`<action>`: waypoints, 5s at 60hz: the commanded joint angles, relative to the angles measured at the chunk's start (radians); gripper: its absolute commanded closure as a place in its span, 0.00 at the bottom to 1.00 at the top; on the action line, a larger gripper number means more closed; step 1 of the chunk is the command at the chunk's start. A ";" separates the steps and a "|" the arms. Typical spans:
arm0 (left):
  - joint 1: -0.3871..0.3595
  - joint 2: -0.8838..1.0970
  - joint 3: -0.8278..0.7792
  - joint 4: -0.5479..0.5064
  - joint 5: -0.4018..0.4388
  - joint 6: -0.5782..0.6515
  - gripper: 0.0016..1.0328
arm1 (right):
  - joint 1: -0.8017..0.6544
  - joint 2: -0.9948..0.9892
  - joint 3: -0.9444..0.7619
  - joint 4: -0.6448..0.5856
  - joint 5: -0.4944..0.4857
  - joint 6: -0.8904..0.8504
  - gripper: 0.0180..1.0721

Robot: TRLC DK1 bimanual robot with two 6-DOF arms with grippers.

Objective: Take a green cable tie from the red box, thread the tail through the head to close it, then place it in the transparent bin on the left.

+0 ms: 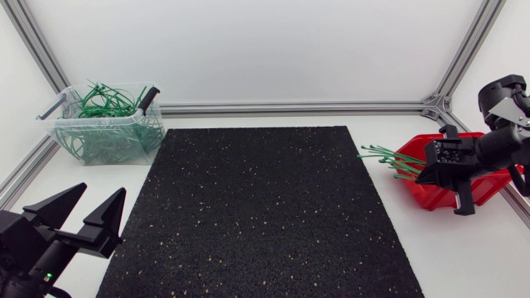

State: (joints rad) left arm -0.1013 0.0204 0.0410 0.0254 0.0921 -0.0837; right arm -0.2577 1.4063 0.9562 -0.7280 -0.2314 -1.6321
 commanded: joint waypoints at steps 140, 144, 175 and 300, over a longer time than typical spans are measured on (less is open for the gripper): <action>-0.012 0.009 -0.039 -0.025 -0.020 -0.019 0.03 | 0.848 -0.029 0.497 -0.349 -0.364 1.618 0.95; -0.012 0.010 -0.039 -0.027 -0.022 -0.019 0.03 | 0.830 -0.029 0.486 -0.320 -0.376 1.684 0.95; -0.014 0.012 -0.039 -0.030 -0.032 -0.019 0.03 | 0.742 0.005 0.386 -0.119 -0.539 1.907 0.95; -0.055 0.033 -0.039 -0.032 -0.035 -0.019 0.03 | 1.368 0.457 0.231 0.208 1.084 1.847 0.95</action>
State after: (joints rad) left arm -0.1493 0.0425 0.0410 0.0185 0.0616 -0.0837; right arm 1.1007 1.8164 1.1599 -0.5190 0.8597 0.1802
